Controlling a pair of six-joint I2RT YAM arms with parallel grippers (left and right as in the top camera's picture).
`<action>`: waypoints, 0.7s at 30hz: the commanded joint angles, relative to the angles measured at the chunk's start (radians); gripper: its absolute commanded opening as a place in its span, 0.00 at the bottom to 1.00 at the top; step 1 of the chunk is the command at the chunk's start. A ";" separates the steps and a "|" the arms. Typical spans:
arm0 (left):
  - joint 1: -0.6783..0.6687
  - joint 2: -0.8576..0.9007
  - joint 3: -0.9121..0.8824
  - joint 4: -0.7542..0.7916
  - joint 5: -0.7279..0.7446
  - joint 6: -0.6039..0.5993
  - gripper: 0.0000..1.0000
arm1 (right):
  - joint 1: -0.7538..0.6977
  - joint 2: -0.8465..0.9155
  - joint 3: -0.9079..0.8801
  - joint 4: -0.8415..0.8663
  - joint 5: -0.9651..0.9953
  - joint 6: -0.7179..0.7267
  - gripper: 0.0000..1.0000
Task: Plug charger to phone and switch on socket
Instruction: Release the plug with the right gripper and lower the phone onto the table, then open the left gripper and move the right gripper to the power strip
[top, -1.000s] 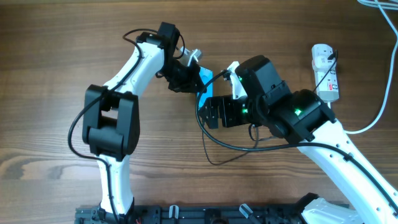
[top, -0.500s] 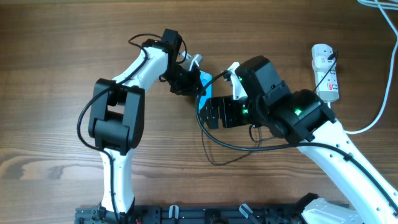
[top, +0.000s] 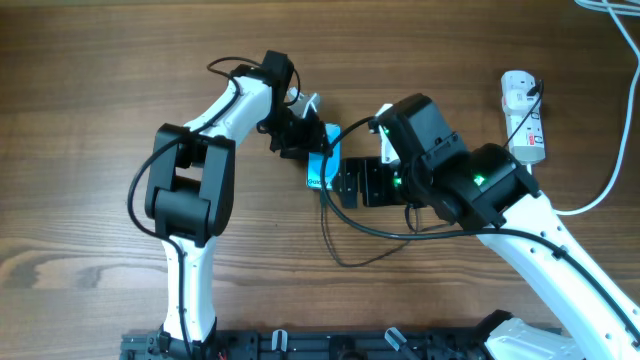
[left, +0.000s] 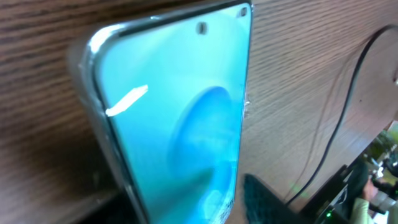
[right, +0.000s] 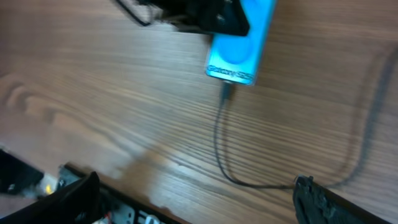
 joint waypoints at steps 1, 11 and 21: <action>0.005 0.025 -0.014 -0.012 -0.166 -0.066 0.59 | -0.005 0.001 0.003 -0.032 0.140 0.055 1.00; 0.076 -0.025 -0.012 -0.074 -0.198 -0.124 0.88 | -0.190 0.001 0.003 -0.156 0.309 0.122 1.00; 0.131 -0.375 -0.012 -0.080 -0.479 -0.293 1.00 | -0.721 0.086 0.055 -0.147 0.193 -0.104 0.99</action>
